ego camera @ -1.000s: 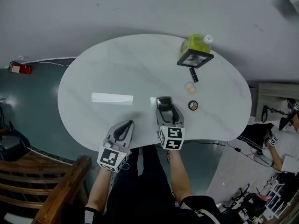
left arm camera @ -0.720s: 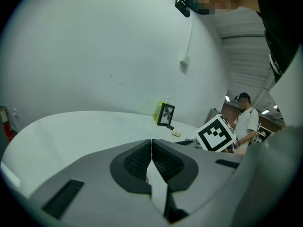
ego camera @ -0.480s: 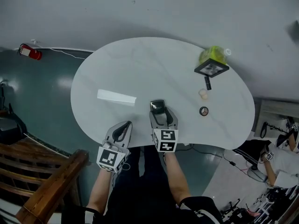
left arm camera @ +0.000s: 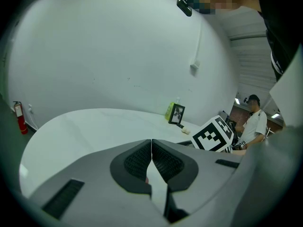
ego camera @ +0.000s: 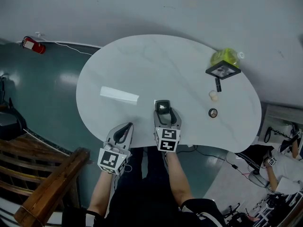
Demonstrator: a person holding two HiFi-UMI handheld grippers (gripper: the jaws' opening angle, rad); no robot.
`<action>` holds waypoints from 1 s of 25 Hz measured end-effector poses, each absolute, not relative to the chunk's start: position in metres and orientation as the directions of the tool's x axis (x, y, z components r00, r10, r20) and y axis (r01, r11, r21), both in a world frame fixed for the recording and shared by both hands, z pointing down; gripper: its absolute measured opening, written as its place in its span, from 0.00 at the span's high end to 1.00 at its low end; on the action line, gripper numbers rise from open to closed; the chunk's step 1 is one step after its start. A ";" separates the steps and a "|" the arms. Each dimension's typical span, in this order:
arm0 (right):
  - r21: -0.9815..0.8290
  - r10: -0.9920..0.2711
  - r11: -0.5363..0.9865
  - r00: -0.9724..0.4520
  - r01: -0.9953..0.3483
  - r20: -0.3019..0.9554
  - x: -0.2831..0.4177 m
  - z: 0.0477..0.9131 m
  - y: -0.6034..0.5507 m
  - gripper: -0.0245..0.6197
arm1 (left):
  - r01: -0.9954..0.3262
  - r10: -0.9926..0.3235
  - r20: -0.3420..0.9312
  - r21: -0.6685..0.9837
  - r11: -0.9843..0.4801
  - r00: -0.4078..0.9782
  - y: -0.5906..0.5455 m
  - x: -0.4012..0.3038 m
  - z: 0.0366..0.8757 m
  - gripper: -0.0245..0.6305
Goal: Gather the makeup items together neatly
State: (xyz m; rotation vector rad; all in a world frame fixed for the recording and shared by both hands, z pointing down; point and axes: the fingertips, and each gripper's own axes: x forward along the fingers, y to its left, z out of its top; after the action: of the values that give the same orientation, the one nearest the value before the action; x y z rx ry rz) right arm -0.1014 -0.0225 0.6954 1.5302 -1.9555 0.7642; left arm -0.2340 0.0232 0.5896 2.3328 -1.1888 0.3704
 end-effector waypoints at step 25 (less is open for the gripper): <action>-0.126 -0.825 0.204 -0.240 -0.971 0.511 -0.069 0.545 -0.014 0.52 | -0.774 -0.705 0.320 0.225 -0.592 0.632 0.012 -0.202 0.499 0.93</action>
State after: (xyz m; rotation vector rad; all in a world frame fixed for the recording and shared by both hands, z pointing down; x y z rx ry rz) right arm -0.0688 -0.0137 0.5450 1.6856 -2.1530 0.6130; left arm -0.2016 0.0116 0.4992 2.5145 -1.1831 0.2804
